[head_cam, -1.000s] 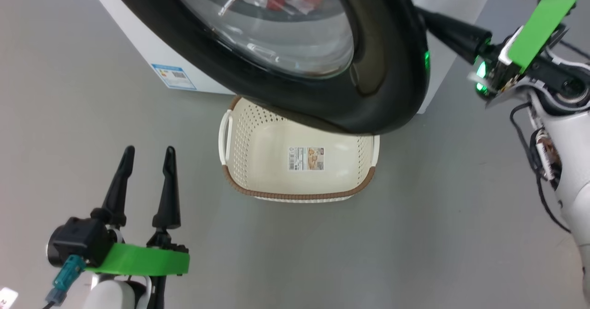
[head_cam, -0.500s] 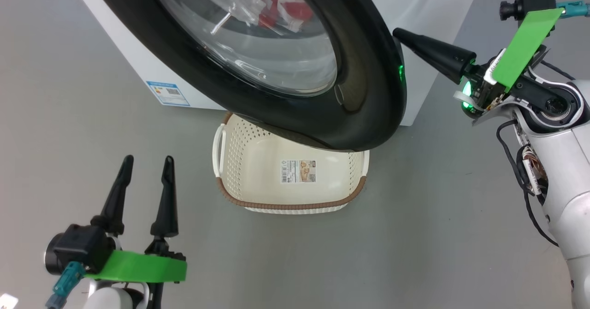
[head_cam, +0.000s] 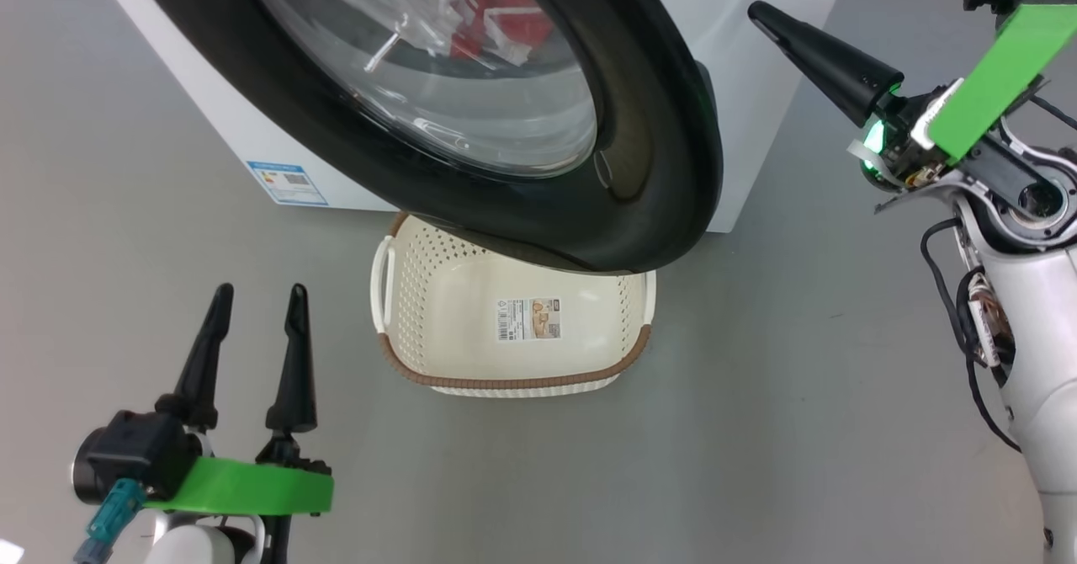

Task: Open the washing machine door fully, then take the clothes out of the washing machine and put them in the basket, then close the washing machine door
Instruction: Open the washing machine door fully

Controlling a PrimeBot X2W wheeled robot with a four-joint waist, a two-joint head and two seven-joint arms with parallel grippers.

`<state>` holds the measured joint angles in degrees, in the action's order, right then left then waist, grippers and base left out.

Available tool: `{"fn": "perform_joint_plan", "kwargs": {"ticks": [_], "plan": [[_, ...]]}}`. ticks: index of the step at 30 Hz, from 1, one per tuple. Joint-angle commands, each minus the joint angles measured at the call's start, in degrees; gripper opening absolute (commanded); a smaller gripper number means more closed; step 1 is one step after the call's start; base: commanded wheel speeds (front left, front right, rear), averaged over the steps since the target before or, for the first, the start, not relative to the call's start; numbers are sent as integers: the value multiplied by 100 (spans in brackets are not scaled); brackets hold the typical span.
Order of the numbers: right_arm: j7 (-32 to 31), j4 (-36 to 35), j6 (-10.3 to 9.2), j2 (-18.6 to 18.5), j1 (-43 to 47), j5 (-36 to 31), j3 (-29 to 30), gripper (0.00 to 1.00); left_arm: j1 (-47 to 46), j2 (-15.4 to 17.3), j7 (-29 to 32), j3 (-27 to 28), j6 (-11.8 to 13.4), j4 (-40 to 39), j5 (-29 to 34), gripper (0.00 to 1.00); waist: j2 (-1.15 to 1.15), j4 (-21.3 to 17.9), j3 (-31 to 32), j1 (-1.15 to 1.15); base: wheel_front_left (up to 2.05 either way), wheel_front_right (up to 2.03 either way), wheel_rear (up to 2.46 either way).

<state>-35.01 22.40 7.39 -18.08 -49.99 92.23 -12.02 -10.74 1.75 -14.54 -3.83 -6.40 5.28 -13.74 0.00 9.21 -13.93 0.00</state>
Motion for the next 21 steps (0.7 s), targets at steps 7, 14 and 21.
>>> {"fn": "perform_joint_plan", "kwargs": {"ticks": [7, 14, 21], "plan": [[436, -1392, 10, -34, 707, -328, 62, 100, 24, 112, -46, 258, -55, -183, 52, 100, 0, -232, -39, 0, 0, 0, 0], [1210, -2602, 10, -500, 1356, -1255, -202, 100, -39, 112, -46, 311, -67, -234, 122, 100, 0, -379, -123, 0, 0, 0, 0], [2539, -3305, 10, -1079, 2054, -2194, -633, 100, -61, 112, -46, 360, -77, -277, 144, 100, 0, -402, -156, 0, 0, 0, 0]]}}
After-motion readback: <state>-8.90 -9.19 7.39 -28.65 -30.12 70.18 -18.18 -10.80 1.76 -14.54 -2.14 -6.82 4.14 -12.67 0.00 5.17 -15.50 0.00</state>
